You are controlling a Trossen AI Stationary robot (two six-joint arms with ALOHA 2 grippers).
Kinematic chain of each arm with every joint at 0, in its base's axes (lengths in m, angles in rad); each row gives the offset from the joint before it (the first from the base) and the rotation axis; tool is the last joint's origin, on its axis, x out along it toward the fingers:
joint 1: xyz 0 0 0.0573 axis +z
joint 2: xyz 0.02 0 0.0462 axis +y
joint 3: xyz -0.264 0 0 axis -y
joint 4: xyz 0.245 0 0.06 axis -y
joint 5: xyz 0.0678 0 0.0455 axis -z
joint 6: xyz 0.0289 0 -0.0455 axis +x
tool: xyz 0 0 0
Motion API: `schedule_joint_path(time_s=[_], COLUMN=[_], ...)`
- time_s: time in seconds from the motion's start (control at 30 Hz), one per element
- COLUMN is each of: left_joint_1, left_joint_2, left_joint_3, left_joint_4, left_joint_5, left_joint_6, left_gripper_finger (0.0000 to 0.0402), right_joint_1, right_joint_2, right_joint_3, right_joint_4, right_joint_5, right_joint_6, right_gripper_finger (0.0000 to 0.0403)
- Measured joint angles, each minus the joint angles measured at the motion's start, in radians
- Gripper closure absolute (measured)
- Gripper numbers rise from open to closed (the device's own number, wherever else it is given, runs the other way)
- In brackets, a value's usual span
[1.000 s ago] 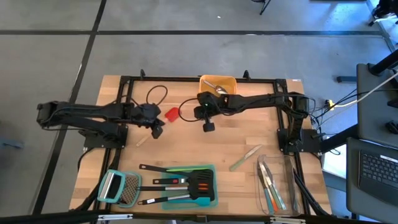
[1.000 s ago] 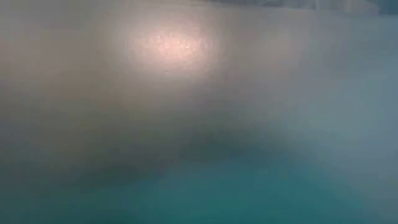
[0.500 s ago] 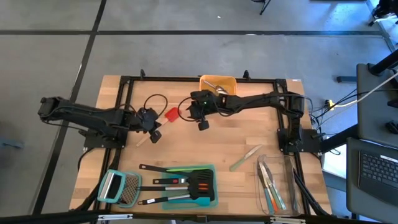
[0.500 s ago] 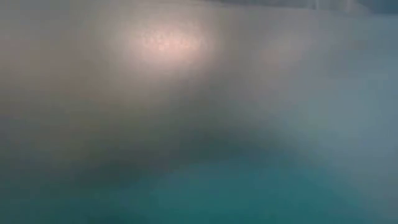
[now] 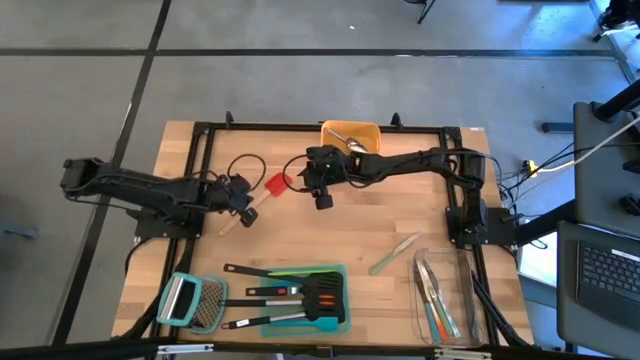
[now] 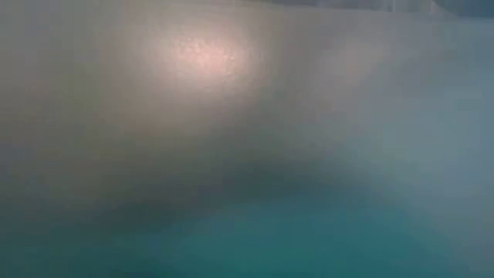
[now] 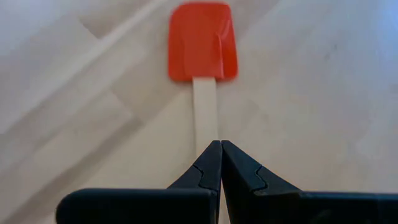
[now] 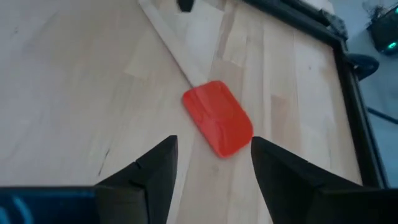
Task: Pick & Place Kitchen Items
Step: Put the red spatula into the blue bin
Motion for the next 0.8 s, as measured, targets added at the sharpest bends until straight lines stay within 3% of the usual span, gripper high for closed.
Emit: schedule_joint_path(time_s=[0.33, 0.57, 0.8], left_joint_1=[0.192, 0.338, 0.416], left_joint_2=[0.082, 0.267, 0.417], left_joint_3=[0.000, 0.000, 0.000], left_joint_4=[0.238, 0.445, 0.564], left_joint_5=[0.067, 0.182, 0.235], left_joint_6=[0.236, 0.356, 0.392], left_gripper_finger=[0.0400, 0.0400, 0.0400], right_joint_1=[0.006, 0.010, 0.010], right_joint_2=[0.000, 0.000, -0.008], right_joint_3=[0.000, 0.000, 0.000], right_joint_4=[-0.059, -0.116, -0.231], right_joint_5=[-0.003, -0.003, -0.003], right_joint_6=[0.034, 0.041, 0.052], right_gripper_finger=[0.0221, 0.0270, 0.0290])
